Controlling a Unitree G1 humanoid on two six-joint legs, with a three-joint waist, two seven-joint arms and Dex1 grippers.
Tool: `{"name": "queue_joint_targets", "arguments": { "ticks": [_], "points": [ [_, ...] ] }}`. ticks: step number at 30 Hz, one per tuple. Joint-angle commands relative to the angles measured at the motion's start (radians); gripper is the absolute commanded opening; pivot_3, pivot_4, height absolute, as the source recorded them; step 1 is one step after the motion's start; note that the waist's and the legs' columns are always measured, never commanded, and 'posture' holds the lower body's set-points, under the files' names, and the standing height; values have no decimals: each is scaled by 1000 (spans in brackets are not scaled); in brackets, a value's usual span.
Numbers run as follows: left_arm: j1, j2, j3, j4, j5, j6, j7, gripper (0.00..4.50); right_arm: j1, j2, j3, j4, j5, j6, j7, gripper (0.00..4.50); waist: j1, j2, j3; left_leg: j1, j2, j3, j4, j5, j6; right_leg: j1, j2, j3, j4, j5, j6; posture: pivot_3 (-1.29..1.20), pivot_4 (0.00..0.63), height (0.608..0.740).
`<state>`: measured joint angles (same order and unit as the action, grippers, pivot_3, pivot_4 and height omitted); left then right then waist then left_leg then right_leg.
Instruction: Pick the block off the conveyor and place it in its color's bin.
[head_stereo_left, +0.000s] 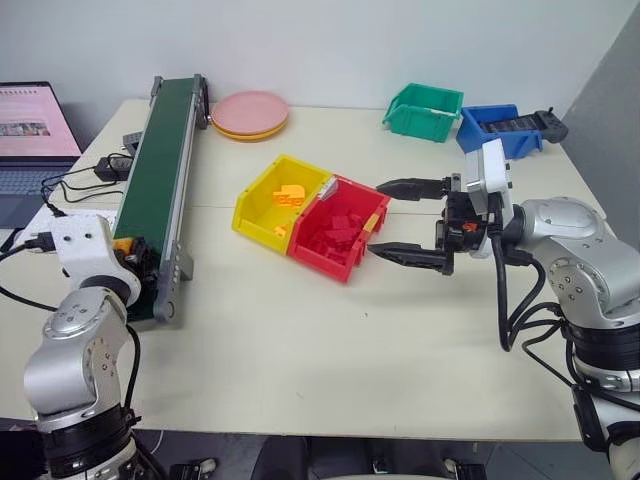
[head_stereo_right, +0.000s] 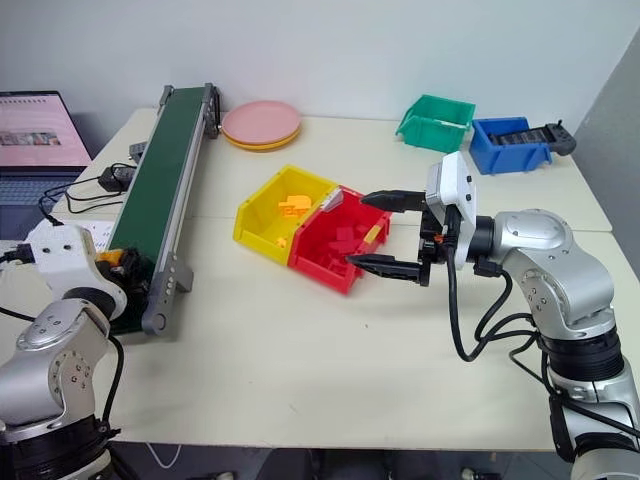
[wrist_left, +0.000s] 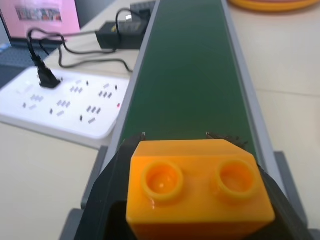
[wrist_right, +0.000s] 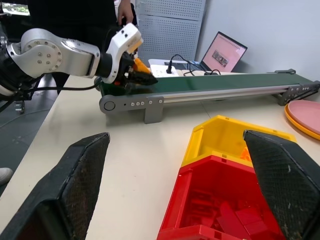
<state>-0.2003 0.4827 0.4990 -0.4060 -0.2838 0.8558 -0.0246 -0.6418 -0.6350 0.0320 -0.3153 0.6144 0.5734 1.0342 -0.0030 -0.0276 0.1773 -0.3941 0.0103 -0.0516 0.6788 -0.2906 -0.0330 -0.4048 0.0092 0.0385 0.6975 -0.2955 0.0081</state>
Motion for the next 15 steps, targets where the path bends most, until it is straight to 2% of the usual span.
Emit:
{"name": "queue_joint_targets", "arguments": {
  "ticks": [1,8,11,15],
  "points": [
    [-44,62,-23,-120,11,21,-16,1537,-24,-13,-25,-14,11,-8,6,4500,0,0,0,0,0,0,0,0,0,0,0,0,0,0,0,0,150,740],
    [-182,162,-171,-104,-90,82,-213,1537,-19,-27,-40,-34,13,3,-15,4500,1,0,0,0,0,0,0,0,0,0,0,0,0,0,0,0,150,740],
    [-356,185,-342,101,-53,-7,-343,1537,12,-49,-73,-64,12,11,-49,4500,7,0,0,-1,0,0,0,0,0,0,0,-1,0,0,0,0,150,740],
    [-476,158,-436,301,5,-120,-391,1537,51,-65,-84,-118,12,39,-93,4500,3,0,0,-1,-1,0,0,0,0,0,0,-1,-1,0,0,0,150,740]
  ]
}}
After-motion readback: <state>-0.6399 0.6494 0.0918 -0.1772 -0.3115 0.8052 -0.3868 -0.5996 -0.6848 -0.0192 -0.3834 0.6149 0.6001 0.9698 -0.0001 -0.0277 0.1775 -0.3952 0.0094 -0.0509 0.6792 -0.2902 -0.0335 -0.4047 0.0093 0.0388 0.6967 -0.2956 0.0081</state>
